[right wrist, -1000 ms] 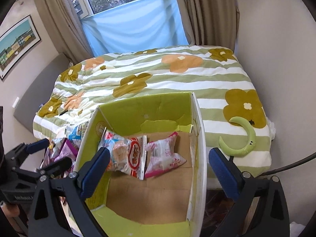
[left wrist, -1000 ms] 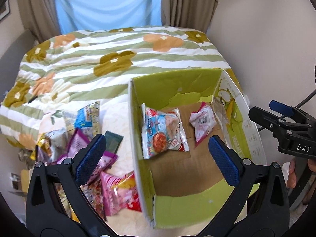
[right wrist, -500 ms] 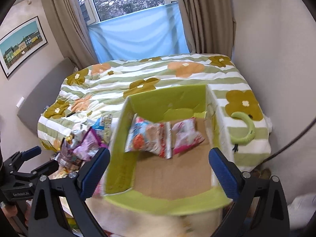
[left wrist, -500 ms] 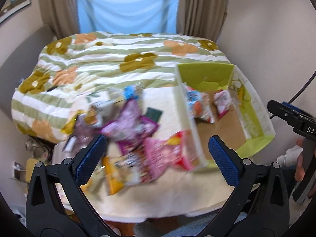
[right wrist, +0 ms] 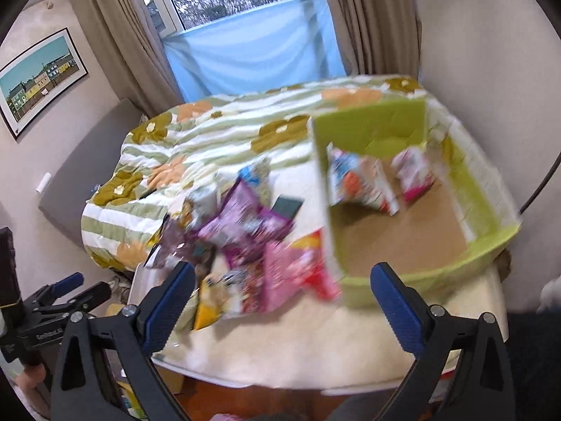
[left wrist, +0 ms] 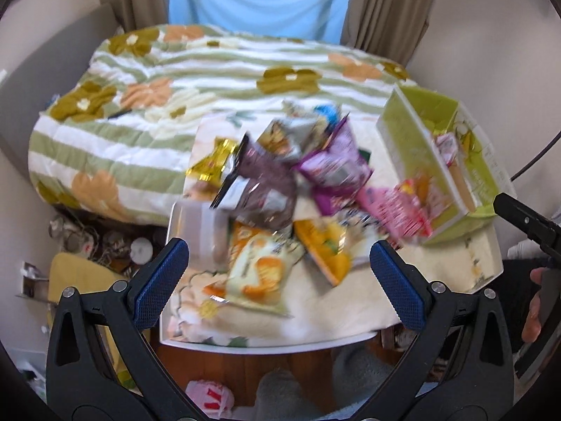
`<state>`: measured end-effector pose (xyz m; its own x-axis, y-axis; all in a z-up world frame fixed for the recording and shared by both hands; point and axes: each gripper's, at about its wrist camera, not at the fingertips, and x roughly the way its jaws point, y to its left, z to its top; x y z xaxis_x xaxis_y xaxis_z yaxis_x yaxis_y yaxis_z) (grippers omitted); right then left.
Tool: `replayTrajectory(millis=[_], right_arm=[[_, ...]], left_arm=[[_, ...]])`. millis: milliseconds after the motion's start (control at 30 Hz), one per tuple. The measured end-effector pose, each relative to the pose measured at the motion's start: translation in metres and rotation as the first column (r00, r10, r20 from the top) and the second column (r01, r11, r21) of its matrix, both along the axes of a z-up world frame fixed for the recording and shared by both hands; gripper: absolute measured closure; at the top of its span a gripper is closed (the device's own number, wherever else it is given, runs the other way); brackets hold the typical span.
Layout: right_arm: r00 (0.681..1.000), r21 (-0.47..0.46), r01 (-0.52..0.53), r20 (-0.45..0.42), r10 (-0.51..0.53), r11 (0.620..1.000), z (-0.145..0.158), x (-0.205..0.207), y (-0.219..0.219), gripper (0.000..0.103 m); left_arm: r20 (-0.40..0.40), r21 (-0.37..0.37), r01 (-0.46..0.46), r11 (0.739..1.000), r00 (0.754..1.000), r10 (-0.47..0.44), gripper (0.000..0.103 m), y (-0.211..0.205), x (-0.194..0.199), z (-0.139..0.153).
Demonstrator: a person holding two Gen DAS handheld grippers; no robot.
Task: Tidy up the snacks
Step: 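Move both tools back from the box toward the snack tray, then grasp the orange cake packet with the left tool while the right tool grasps a white chip bag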
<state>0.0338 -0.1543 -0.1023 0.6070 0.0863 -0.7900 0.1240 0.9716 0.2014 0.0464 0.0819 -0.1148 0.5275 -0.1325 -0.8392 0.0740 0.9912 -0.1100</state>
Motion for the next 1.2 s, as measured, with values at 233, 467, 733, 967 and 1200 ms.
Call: replayTrajectory(millis=[233,467,733,967,1200], right_arm=[[0.996,0.037,0.003,-0.087,0.0,0.999,-0.051,0.013,0.041,0.003],[0.98,0.159,0.061,-0.199,-0.028,0.985,-0.104,0.019,0.053,0.003],[0.963,0.272,0.108,-0.267,-0.033,0.956,-0.145,0.038,0.053,0.003],[0.953,0.357,0.156,-0.299,-0.046,0.921,-0.16,0.059,0.052,0.003],[0.945,0.413,0.197,-0.322,-0.06,0.889,-0.173,0.068,0.045,0.003]], left_arm=[[-0.125,-0.016,0.051,0.999,0.991,-0.053,0.001,0.01,0.015,-0.06],[-0.177,0.018,0.08,0.997,0.981,-0.075,0.001,0.001,0.028,-0.108],[-0.225,0.046,0.093,0.995,0.971,-0.08,0.001,-0.003,0.044,-0.14],[-0.259,0.067,0.12,0.991,0.961,-0.099,0.001,-0.013,0.052,-0.157],[-0.251,0.106,0.106,0.989,0.965,-0.077,0.009,-0.016,0.056,-0.16]])
